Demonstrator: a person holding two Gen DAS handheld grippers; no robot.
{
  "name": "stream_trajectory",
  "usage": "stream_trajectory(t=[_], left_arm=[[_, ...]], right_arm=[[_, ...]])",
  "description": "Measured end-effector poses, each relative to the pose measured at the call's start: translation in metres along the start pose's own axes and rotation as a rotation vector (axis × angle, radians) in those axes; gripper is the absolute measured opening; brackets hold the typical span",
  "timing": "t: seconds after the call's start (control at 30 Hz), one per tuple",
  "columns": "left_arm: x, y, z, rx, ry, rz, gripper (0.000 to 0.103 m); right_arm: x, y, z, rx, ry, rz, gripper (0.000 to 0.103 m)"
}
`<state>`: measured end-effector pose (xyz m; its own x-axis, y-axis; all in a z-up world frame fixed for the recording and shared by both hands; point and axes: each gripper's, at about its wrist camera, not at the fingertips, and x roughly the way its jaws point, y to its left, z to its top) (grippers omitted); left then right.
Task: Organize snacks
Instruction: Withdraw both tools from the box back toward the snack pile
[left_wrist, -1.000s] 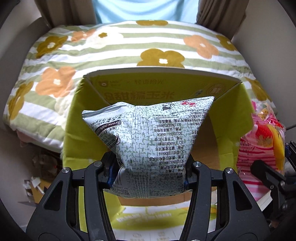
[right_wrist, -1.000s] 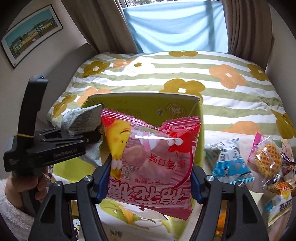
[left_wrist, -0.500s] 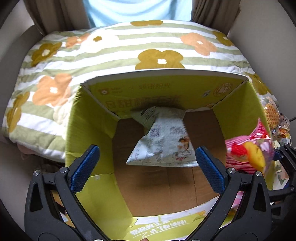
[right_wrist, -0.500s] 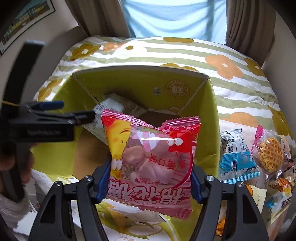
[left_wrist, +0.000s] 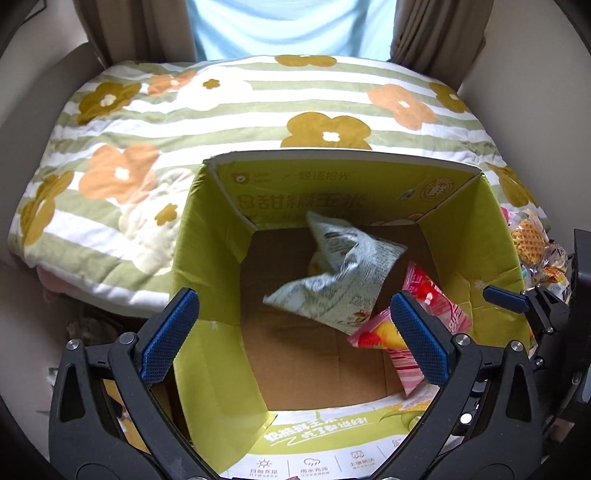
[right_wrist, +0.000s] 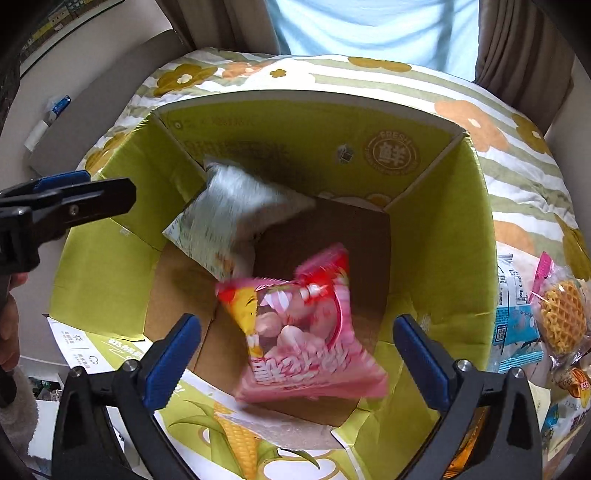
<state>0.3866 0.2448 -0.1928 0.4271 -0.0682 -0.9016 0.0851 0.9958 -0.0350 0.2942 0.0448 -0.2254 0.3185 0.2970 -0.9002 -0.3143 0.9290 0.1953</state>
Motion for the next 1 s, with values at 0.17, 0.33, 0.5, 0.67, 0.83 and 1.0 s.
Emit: stream_trajectory(t=[0.17, 0.33, 0.5, 0.67, 0.83, 1.0], left_arm=[[-0.004, 0.006, -0.012, -0.031, 0.01, -0.007, 0.103], [-0.013, 0.007, -0.023, -0.035, -0.001, -0.006, 0.103], [-0.027, 0.006, -0.03, -0.031, -0.029, -0.003, 0.103], [-0.045, 0.0, -0.038, -0.035, -0.058, -0.011, 0.103], [-0.067, -0.018, -0.051, -0.039, -0.082, -0.019, 0.103], [-0.089, -0.047, -0.067, -0.042, -0.109, -0.026, 0.103]], right_arm=[[-0.008, 0.005, -0.004, -0.036, 0.002, -0.048, 0.103], [-0.023, 0.013, -0.006, -0.062, -0.013, -0.025, 0.103], [-0.04, 0.018, -0.006, -0.073, -0.048, -0.025, 0.103], [-0.064, 0.02, -0.015, -0.064, -0.089, -0.034, 0.103], [-0.092, 0.012, -0.032, -0.053, -0.134, -0.054, 0.103], [-0.122, -0.01, -0.053, -0.02, -0.188, -0.072, 0.103]])
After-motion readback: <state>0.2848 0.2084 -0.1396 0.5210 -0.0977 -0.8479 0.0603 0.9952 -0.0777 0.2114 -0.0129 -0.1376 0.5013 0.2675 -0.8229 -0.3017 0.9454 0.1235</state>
